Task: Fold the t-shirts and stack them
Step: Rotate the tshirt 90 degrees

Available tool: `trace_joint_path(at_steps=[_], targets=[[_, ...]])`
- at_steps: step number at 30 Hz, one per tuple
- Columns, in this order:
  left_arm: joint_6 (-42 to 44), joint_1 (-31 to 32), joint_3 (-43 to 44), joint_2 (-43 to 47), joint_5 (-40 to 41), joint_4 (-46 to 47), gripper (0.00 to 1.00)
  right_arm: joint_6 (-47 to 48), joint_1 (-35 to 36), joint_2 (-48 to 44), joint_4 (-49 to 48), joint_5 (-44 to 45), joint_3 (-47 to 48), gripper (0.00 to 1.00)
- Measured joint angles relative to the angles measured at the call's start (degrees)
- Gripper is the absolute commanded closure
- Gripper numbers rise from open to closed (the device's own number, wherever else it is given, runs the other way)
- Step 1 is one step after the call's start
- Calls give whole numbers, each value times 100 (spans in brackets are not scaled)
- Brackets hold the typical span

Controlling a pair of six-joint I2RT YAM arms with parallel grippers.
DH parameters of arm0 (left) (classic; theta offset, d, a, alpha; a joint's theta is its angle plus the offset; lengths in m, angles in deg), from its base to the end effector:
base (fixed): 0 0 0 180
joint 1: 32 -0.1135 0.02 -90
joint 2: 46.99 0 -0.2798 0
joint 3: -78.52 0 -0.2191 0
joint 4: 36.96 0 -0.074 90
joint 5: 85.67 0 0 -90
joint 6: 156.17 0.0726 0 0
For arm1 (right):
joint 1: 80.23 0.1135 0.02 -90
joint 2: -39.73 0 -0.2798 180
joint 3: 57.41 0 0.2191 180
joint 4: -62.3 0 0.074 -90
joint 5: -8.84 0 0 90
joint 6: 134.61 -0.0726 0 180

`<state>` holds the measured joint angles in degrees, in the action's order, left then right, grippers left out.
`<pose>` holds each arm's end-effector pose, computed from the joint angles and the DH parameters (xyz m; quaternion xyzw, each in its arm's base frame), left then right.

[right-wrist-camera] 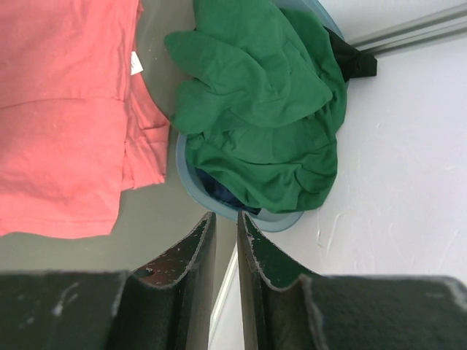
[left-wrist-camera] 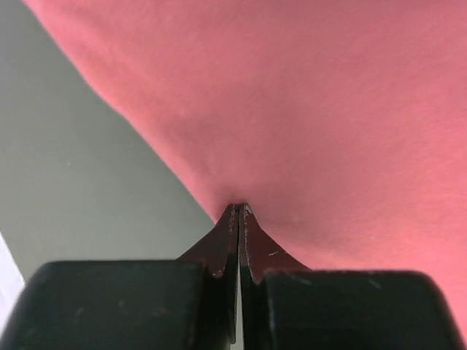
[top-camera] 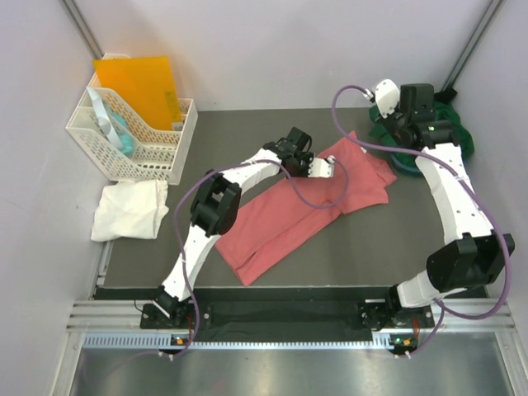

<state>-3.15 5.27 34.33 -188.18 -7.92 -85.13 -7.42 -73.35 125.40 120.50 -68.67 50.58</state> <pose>0.4222 -0.3406 0.1517 0.7464 0.5796 -0.0295 0.3257 0.3185 0.0226 0.3908 -0.2862 0.8391 -0.2117 0.4112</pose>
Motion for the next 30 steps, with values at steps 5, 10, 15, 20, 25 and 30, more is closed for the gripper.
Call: trace_joint_path(at_steps=[5,10,15,20,25,30], targets=[[-90,-42,90,-83,275,107,100,-48,0,90,-57,-66,31,82],[-273,-175,109,-107,413,195,100,-105,0,181,-74,-164,33,82],[-420,-389,111,-111,638,262,100,-155,0,216,-74,-273,31,82],[-503,-616,118,-151,1025,361,100,-188,0,216,-76,-328,28,82],[-619,-879,389,-328,1405,343,100,-214,0,216,-76,-367,28,82],[-737,-1266,645,-487,1786,291,100,-275,0,219,-79,-409,28,82]])
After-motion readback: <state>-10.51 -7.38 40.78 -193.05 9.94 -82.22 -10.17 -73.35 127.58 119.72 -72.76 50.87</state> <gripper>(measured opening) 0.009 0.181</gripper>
